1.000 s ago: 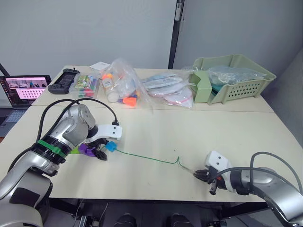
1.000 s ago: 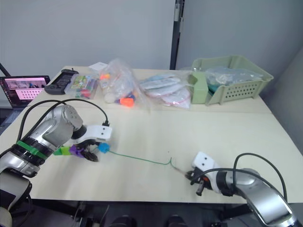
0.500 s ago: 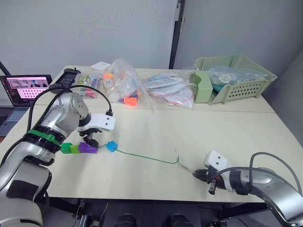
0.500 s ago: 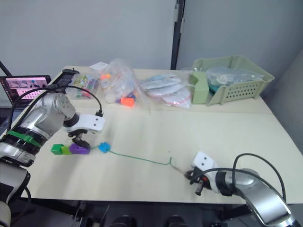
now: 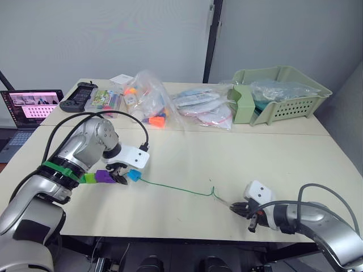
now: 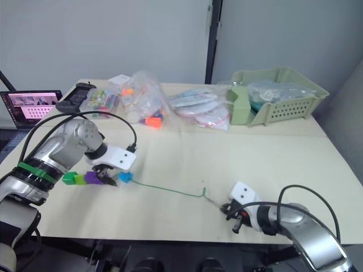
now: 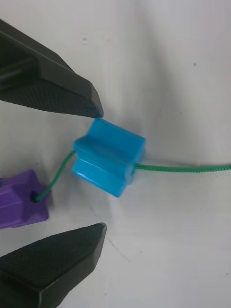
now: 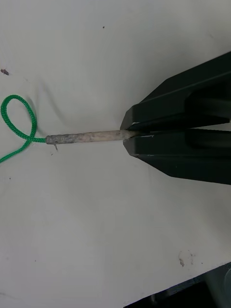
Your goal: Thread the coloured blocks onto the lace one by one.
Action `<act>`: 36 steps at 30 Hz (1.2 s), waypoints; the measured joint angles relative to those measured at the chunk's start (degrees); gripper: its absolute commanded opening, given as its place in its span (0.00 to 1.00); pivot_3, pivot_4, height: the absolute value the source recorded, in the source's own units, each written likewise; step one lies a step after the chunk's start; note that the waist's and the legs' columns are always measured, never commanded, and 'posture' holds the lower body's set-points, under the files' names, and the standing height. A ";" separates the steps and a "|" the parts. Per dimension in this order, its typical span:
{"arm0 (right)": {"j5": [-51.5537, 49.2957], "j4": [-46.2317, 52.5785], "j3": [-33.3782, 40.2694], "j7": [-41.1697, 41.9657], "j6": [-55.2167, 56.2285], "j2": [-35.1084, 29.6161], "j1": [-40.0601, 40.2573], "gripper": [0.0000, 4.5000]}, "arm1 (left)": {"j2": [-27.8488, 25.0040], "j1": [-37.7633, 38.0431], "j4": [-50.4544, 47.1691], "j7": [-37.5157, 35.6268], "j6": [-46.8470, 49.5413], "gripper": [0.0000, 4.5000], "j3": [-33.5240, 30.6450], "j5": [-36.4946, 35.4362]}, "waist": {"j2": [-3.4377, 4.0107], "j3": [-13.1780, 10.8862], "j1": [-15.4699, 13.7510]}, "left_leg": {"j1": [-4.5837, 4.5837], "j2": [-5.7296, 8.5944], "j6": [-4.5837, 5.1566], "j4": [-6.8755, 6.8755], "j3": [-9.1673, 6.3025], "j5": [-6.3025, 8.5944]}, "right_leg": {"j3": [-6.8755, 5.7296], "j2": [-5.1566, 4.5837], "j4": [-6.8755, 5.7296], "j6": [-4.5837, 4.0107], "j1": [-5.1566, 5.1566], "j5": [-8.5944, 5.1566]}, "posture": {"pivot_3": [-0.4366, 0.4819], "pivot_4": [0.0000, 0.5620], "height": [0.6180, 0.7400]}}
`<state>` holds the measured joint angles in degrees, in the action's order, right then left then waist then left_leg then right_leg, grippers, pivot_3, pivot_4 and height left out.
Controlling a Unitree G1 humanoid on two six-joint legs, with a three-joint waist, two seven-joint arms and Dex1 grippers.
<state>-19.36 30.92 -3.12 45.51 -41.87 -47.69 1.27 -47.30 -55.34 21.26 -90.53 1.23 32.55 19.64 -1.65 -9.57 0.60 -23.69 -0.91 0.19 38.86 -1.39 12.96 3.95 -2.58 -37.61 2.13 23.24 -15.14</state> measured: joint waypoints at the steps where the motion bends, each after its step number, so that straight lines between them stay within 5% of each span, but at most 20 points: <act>1: -0.03 0.20 0.02 -0.08 -0.01 0.00 0.20 0.00 | 0.31 0.00 0.07 0.11 -0.05 0.82 0.00 0.16 | 0.00 0.00 0.01 | 0.00 0.00 0.00 0.00 0.00 0.00 | 0.00 0.00 0.00 0.00 0.00 0.00 | 0.48 0.27 1.00; 11: -0.72 1.20 0.69 -0.55 -1.02 -0.05 1.12 0.00 | 2.43 0.05 3.44 1.90 -2.01 0.82 0.20 3.45 | 0.00 0.01 0.14 | 0.07 0.00 0.00 -0.01 0.01 0.00 | 0.01 0.02 -0.04 0.00 -0.02 0.00 | 0.48 0.27 1.00; 19: -1.76 1.21 1.21 -0.67 -2.28 -0.16 1.10 0.00 | 2.69 -0.26 4.44 1.23 -2.89 0.31 0.42 5.85 | 0.02 0.02 0.04 | 0.20 0.00 0.00 0.01 0.02 0.00 | 0.02 0.01 -0.12 0.01 -0.10 -0.01 | 0.48 0.27 1.00; 29: -2.03 1.14 1.54 -1.10 -2.28 -0.60 1.12 0.00 | 2.67 1.07 1.07 0.28 -0.74 0.31 -0.16 7.09 | 0.04 0.02 0.12 | 0.20 0.00 0.00 0.00 0.03 0.00 | 0.04 0.01 -0.12 0.01 -0.09 -0.01 | 0.48 0.27 1.00; 36: 2.15 -6.37 11.44 -0.19 1.78 -8.72 7.08 0.00 | 1.58 4.19 -3.82 -0.16 2.82 0.31 -2.04 7.08 | 0.09 0.08 0.11 | 0.24 0.02 0.02 -0.05 0.06 0.01 | 0.06 -0.03 -0.06 0.03 -0.13 -0.02 | 0.48 0.27 1.00</act>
<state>-17.21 24.55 8.32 45.32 -40.09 -56.41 8.36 -45.72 -51.15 17.44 -90.69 4.06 30.50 26.71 -1.55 -9.49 0.71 -23.45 -0.89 0.22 38.81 -1.33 12.97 4.01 -2.61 -37.67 2.16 23.11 -15.16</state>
